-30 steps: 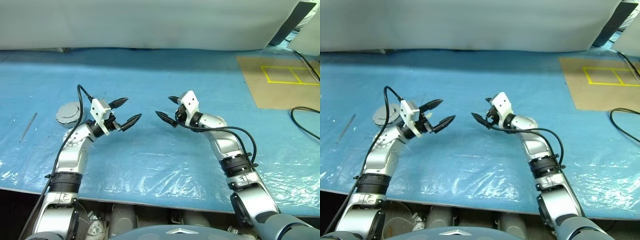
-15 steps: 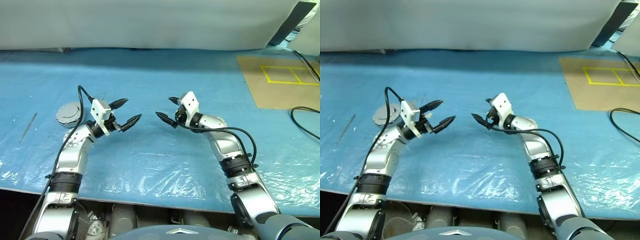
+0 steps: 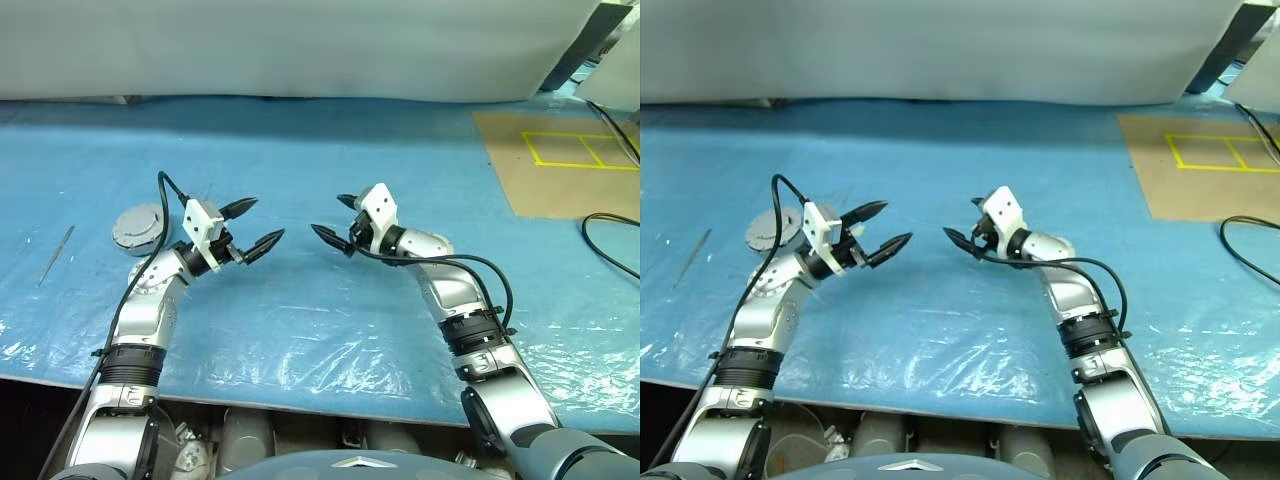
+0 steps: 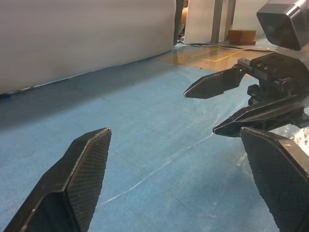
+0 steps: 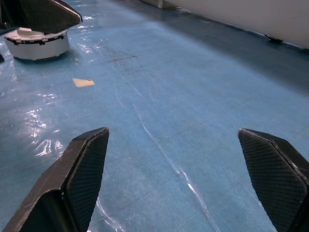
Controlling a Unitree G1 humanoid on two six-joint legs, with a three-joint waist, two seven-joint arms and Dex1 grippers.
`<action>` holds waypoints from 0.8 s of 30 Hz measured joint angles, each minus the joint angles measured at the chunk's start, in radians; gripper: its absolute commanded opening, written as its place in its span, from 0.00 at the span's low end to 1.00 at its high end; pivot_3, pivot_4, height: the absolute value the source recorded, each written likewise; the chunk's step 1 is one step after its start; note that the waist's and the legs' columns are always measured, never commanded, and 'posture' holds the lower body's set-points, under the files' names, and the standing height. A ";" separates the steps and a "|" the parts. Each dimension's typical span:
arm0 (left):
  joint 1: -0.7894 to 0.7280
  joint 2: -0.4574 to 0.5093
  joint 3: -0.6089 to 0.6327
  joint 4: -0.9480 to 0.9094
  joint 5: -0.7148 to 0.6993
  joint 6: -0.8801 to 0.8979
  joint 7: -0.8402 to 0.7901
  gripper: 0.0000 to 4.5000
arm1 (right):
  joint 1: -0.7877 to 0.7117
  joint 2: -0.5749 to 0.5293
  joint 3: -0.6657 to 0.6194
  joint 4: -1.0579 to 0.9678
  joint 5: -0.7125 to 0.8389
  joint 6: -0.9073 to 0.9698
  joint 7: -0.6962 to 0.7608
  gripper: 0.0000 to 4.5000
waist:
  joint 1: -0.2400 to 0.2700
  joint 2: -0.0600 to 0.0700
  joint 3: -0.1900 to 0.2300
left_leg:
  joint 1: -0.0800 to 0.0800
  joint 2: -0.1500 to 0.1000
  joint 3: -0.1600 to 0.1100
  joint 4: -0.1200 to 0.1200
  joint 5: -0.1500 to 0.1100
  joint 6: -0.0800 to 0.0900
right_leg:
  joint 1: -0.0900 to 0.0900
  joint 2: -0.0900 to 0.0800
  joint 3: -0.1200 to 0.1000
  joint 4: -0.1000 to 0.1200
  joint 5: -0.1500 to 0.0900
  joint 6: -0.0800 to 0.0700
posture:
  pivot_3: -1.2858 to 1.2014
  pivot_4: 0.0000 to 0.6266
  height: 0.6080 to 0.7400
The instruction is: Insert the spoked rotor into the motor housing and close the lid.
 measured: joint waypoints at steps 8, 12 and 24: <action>-0.001 0.000 0.000 0.000 0.000 0.000 0.000 1.00 | 0.000 0.003 0.000 0.000 0.000 0.000 -0.002 0.99 | 0.000 0.000 0.000 | 0.000 0.000 0.000 0.000 0.000 0.000 | 0.000 0.000 0.000 0.000 0.000 0.000 | 0.52 0.24 1.00; -0.001 0.000 0.000 0.000 0.000 0.000 0.001 1.00 | 0.000 0.003 0.000 0.000 0.000 0.000 -0.001 0.99 | 0.000 0.000 0.000 | 0.000 0.000 0.000 0.000 0.000 0.000 | 0.000 0.000 0.000 0.000 0.000 0.000 | 0.52 0.24 1.00; 0.005 -0.006 0.000 0.000 0.002 -0.009 0.014 1.00 | -0.001 0.001 0.000 0.000 0.000 0.000 0.011 0.99 | 0.000 0.000 0.000 | 0.000 0.000 0.000 0.000 0.000 0.000 | 0.000 0.000 0.000 0.000 0.000 0.000 | 0.52 0.24 1.00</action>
